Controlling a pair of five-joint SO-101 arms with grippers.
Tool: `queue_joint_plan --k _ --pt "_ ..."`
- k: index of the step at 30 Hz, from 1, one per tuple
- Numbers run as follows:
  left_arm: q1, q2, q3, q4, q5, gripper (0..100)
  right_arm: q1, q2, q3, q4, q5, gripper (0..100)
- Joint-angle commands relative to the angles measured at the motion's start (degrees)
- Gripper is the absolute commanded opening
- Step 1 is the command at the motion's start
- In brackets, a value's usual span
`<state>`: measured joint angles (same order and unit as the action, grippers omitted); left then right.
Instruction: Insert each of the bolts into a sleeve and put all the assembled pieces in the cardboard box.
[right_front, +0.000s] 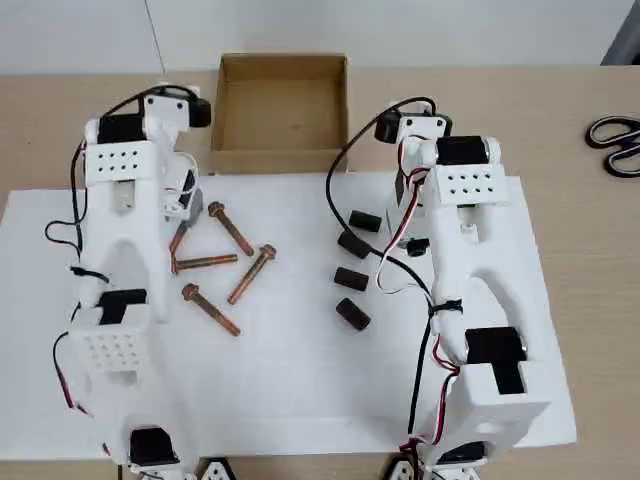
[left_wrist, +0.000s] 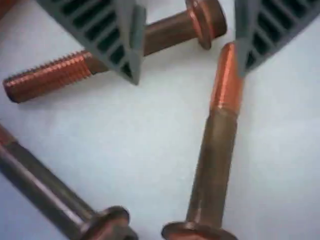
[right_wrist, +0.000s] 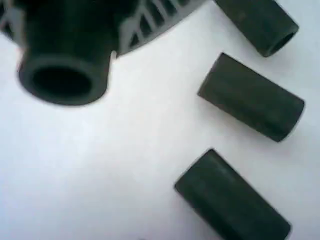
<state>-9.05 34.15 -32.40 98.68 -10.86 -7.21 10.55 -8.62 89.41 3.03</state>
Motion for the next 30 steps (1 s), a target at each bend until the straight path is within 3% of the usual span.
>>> queue_joint_plan --k 1,18,30 --pt "-0.4 1.2 -2.4 -2.4 -0.5 13 0.5 -3.3 -0.4 -0.2 0.2 0.6" --pt "-0.4 7.1 -6.9 -6.9 -1.1 13 0.5 -3.8 5.1 -3.7 0.1 0.6" --pt "-1.3 16.5 -18.1 -3.2 -1.4 12 0.2 -3.8 5.1 -3.7 0.4 0.6"
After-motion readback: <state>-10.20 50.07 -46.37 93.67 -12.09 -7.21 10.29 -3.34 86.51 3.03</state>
